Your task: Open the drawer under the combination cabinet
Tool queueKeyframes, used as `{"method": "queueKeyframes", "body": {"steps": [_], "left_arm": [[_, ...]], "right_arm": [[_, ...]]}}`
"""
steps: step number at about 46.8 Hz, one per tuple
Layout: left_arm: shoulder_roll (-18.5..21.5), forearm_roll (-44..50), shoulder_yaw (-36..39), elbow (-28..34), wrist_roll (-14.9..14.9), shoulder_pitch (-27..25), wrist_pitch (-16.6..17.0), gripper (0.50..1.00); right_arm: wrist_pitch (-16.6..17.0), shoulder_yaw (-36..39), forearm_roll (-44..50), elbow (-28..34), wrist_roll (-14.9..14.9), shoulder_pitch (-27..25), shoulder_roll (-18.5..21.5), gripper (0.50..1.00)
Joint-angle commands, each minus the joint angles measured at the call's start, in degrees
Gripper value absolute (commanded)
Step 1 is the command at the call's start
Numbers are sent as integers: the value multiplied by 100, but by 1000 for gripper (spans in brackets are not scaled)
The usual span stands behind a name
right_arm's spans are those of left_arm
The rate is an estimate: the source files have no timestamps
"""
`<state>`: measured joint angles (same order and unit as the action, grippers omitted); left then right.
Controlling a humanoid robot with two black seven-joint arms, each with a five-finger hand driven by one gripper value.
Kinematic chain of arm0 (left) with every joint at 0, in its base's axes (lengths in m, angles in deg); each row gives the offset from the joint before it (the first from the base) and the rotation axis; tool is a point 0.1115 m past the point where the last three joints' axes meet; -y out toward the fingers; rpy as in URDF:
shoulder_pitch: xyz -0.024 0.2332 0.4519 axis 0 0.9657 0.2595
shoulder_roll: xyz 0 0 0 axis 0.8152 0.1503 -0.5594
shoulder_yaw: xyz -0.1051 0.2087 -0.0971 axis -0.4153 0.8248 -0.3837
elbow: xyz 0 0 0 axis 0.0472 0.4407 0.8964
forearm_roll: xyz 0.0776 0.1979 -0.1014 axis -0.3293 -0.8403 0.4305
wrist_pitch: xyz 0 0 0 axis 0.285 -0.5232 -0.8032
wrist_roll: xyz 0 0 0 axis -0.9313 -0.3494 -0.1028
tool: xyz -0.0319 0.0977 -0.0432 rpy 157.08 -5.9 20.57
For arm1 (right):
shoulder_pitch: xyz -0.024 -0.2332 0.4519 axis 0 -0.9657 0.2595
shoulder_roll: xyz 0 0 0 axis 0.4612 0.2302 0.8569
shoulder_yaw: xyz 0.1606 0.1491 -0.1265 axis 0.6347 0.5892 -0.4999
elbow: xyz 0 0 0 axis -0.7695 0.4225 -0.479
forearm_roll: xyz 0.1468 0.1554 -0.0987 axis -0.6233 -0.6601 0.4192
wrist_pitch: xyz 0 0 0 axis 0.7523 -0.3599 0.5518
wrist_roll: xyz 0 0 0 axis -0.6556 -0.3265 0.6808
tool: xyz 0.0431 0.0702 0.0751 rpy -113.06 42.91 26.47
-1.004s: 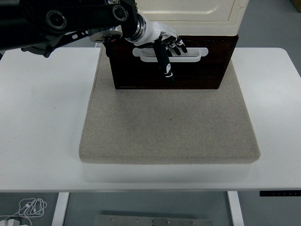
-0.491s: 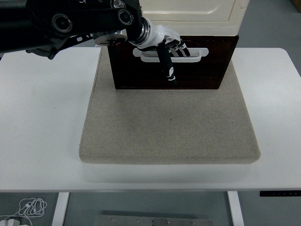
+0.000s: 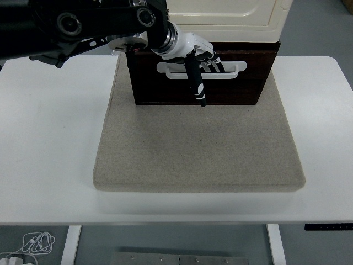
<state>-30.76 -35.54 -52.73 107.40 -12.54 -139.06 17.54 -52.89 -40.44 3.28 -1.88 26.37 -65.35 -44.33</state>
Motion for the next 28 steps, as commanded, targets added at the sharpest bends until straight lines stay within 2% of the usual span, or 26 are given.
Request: {"method": "queueKeyframes", "body": {"steps": [1,28], "left_arm": [[19,8,-2,-4,-7,-14,-124,1000],[37,8,-28,14,1,-172,-634,1000]], "right_arm": [[0,0,0,-1,-1,0,0,926],[0,0,0,-1,-1,0,0,926]]}}
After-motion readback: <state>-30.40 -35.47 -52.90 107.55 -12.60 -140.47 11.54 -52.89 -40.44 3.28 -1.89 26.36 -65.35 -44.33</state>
